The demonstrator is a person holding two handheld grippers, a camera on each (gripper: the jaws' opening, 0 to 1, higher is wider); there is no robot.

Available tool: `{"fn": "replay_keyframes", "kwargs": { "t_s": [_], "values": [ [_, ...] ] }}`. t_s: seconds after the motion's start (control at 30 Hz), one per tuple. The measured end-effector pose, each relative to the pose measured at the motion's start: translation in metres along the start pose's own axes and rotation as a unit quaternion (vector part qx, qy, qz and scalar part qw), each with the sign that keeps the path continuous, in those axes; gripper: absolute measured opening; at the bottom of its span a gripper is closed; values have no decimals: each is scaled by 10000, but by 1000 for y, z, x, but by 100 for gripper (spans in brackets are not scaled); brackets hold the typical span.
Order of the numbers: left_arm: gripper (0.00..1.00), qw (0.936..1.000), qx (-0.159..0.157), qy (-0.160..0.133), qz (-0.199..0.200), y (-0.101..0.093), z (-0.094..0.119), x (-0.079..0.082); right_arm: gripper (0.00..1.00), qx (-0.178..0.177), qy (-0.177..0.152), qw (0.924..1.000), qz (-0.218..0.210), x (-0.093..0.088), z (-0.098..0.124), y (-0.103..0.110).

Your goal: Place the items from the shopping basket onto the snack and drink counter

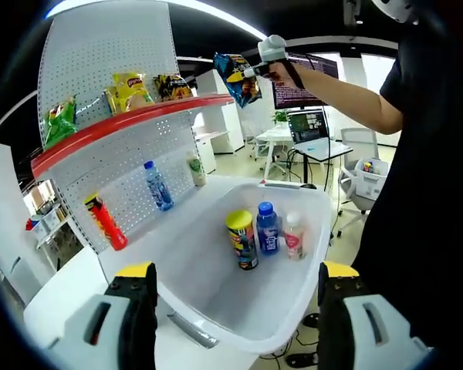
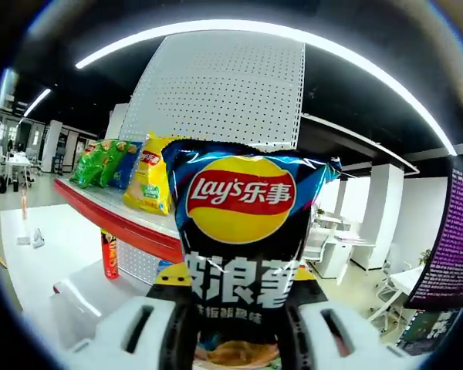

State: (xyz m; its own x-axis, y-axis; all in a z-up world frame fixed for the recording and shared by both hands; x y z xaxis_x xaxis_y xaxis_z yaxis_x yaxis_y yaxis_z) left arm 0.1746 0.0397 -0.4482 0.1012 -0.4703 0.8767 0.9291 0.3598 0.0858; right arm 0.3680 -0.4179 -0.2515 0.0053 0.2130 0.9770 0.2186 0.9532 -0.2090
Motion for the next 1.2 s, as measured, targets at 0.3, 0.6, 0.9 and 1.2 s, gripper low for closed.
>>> {"fn": "replay_keyframes", "kwargs": {
  "t_s": [0.3,0.6,0.9,1.2],
  "values": [
    [86,10000,9,24,20,4,-1,-1,36,-28,-124,9997,-194,22,-11,-2],
    [86,10000,20,-7,42,8,-1,0,36,28,-232,9996,-152,43,-38,3],
    [86,9999,77,-9,69,9,0,-1,36,-30,-239,9995,-195,57,-65,-1],
    [86,9998,144,5,128,12,-1,-4,36,-120,-253,9993,-239,72,-96,-3]
  ]
}}
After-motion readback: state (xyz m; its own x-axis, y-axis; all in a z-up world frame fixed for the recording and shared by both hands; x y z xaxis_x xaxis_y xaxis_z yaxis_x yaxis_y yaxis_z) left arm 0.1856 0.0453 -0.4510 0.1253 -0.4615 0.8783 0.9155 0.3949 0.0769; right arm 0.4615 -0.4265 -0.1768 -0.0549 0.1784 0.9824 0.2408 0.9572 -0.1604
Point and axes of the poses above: the point that each gripper's makers call its tool centre point, and the gripper's own axes: z roughly backward along the fingers, y roughly to its left, x roughly out of its top, the point moved 7 cm from there along z, roughly backward along the fingers, and after that the axes turned 13 degrees about -x, right-handed, at the moved point
